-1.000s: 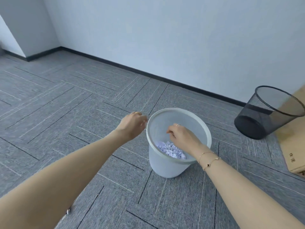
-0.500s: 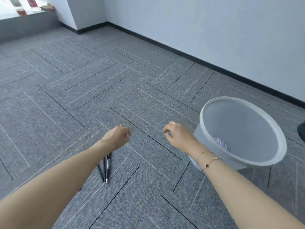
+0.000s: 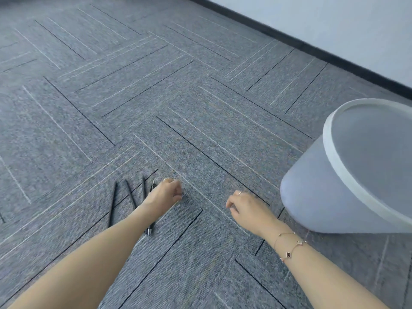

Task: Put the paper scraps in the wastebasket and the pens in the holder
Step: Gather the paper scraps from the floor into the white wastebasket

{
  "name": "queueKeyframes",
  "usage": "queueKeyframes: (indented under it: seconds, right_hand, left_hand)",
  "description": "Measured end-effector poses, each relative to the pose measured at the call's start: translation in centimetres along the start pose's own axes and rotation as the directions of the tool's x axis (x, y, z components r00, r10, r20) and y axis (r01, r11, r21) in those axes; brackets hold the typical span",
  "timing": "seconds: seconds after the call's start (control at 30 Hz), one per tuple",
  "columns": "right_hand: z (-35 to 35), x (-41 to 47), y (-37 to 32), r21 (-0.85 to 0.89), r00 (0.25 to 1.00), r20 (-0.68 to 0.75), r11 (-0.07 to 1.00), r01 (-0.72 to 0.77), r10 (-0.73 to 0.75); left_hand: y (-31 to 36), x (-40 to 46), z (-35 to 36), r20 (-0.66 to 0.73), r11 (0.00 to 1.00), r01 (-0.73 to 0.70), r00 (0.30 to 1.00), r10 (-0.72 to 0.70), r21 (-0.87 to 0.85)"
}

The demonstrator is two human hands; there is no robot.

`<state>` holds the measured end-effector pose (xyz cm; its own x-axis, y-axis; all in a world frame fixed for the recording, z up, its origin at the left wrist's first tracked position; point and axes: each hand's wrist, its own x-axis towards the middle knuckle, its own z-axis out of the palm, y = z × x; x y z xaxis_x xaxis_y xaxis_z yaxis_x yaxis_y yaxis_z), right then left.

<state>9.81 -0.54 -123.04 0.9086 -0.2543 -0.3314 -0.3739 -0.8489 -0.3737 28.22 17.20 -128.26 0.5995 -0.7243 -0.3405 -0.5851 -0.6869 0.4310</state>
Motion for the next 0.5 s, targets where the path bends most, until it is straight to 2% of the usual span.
queueKeyframes:
  seconds: [0.2, 0.37, 0.5]
  right_hand:
    - [-0.3, -1.2, 2.3, 0.026, 0.999, -0.007, 0.998, -0.049, 0.049]
    - [-2.6, -2.2, 2.2, 0.033, 0.996, -0.07, 0.998, -0.045, 0.047]
    - [-6.9, -3.6, 1.0, 0.044, 0.985, -0.175, 0.999, 0.004, 0.004]
  left_hand:
    - [0.3, 0.3, -0.1, 0.05, 0.995, -0.058, 0.997, 0.054, 0.081]
    - [2.0, -0.1, -0.2, 0.075, 0.99, -0.037, 0.997, 0.026, 0.136]
    - [7.6, 0.1, -3.7, -0.008, 0.981, -0.173, 0.985, 0.174, 0.09]
